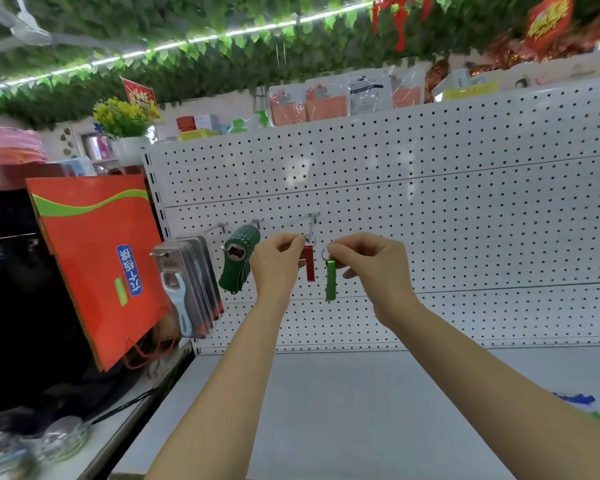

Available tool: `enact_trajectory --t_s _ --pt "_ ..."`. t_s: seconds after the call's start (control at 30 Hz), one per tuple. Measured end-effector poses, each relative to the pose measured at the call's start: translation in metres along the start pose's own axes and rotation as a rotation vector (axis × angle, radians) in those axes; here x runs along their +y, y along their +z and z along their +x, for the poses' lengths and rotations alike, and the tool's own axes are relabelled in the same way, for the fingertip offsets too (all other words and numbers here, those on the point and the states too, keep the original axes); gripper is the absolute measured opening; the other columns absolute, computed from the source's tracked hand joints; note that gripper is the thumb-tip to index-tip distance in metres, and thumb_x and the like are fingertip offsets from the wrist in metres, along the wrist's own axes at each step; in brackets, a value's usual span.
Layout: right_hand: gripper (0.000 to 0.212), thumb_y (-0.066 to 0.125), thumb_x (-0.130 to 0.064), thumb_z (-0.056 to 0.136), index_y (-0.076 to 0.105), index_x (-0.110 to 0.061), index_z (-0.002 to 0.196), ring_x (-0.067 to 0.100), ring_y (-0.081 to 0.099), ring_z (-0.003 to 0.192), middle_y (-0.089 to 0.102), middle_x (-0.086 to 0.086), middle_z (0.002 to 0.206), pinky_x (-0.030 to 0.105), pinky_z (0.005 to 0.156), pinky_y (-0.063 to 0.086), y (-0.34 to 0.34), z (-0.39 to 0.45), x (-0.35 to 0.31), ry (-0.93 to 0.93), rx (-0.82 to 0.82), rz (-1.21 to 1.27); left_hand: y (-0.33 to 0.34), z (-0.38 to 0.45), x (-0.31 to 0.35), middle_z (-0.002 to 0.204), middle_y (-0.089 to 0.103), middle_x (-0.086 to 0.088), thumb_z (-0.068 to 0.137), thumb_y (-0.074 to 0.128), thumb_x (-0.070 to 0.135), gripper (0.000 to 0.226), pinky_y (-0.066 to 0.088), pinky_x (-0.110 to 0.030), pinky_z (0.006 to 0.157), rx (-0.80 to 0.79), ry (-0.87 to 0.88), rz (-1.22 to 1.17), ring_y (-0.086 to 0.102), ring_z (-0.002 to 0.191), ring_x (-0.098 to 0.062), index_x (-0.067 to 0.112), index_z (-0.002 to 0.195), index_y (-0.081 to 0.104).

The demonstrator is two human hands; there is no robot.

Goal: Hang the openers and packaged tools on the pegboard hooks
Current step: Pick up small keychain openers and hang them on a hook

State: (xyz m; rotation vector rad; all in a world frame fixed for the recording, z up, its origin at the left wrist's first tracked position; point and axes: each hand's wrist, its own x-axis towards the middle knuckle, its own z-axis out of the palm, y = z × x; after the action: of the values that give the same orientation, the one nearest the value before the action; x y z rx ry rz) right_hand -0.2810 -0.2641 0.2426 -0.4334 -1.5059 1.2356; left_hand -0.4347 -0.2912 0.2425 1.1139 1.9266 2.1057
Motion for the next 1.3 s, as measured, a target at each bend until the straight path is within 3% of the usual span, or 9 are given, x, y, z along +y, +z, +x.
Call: enact_trajectory --t_s 0.23,0.4,0.53,0.6,0.73,0.9,1.03,1.3 --pt "0.002 0.074 -0.011 0.080 0.075 -0.009 0.079 0.011 0.068 0.065 0.074 0.003 0.071 0.026 0.061 0.053 0.005 0.005 0.000 -0.011 0.018 -0.048 0.009 0.014 -0.011 0.076 0.076 0.005 0.090 0.070 0.018 0.014 0.062 -0.041 0.078 -0.026 0.043 0.053 0.075 0.073 -0.015 0.025 0.079 0.075" --pt "0.003 0.075 -0.013 0.080 0.075 -0.010 0.080 0.013 0.069 0.068 0.075 0.004 0.074 0.024 0.061 0.052 0.012 0.011 -0.001 -0.022 0.026 -0.065 0.006 0.018 -0.011 0.080 0.076 0.008 0.093 0.067 0.018 0.012 0.062 -0.037 0.079 -0.063 0.089 0.090 0.073 0.076 -0.009 0.020 0.094 0.079" --pt "0.002 0.075 -0.014 0.079 0.075 -0.011 0.079 0.011 0.069 0.066 0.074 0.005 0.073 0.024 0.062 0.053 0.023 0.018 -0.003 -0.034 0.041 -0.076 -0.005 0.013 -0.009 0.112 0.073 0.007 0.101 0.049 0.008 0.036 0.052 -0.027 0.090 -0.098 0.272 0.271 0.066 0.101 -0.010 0.024 0.124 0.071" --pt "0.003 0.074 -0.015 0.078 0.075 -0.012 0.078 0.017 0.071 0.069 0.075 0.006 0.075 0.027 0.064 0.054 0.029 0.022 -0.003 -0.045 0.057 -0.091 -0.011 0.012 -0.009 0.124 0.069 0.005 0.098 0.043 -0.002 0.048 0.047 -0.027 0.098 -0.144 0.370 0.354 0.060 0.116 -0.012 0.026 0.128 0.068" --pt "0.005 0.075 -0.021 0.076 0.075 -0.016 0.074 0.030 0.069 0.076 0.074 0.008 0.073 0.043 0.066 0.057 0.039 0.028 0.004 -0.050 0.092 -0.126 -0.019 0.014 -0.011 0.130 0.065 -0.001 0.094 0.040 -0.009 0.055 0.043 -0.034 0.105 -0.224 0.467 0.504 0.052 0.127 -0.019 0.023 0.131 0.065" --pt "0.003 0.075 -0.019 0.078 0.075 -0.016 0.076 0.009 0.070 0.066 0.074 0.000 0.071 0.028 0.067 0.055 0.039 0.033 0.016 -0.046 0.133 -0.117 -0.025 0.019 -0.015 0.135 0.063 0.004 0.094 0.041 -0.007 0.056 0.039 -0.035 0.112 -0.288 0.494 0.528 0.048 0.132 -0.014 0.026 0.134 0.062" --pt "0.003 0.074 -0.018 0.079 0.075 -0.016 0.079 0.008 0.070 0.068 0.074 -0.001 0.072 0.022 0.065 0.052 0.040 0.039 0.025 -0.036 0.144 -0.123 -0.026 0.021 -0.016 0.134 0.064 0.005 0.098 0.042 -0.001 0.050 0.042 -0.037 0.110 -0.311 0.500 0.530 0.050 0.130 -0.014 0.027 0.136 0.061" --pt "0.005 0.072 -0.018 0.079 0.075 -0.020 0.075 0.013 0.070 0.072 0.073 -0.003 0.071 0.039 0.072 0.060 0.045 0.054 0.041 -0.027 0.185 -0.183 -0.022 0.032 -0.016 0.135 0.063 0.002 0.102 0.042 0.007 0.045 0.045 -0.038 0.107 -0.340 0.476 0.564 0.052 0.130 -0.016 0.028 0.136 0.061"
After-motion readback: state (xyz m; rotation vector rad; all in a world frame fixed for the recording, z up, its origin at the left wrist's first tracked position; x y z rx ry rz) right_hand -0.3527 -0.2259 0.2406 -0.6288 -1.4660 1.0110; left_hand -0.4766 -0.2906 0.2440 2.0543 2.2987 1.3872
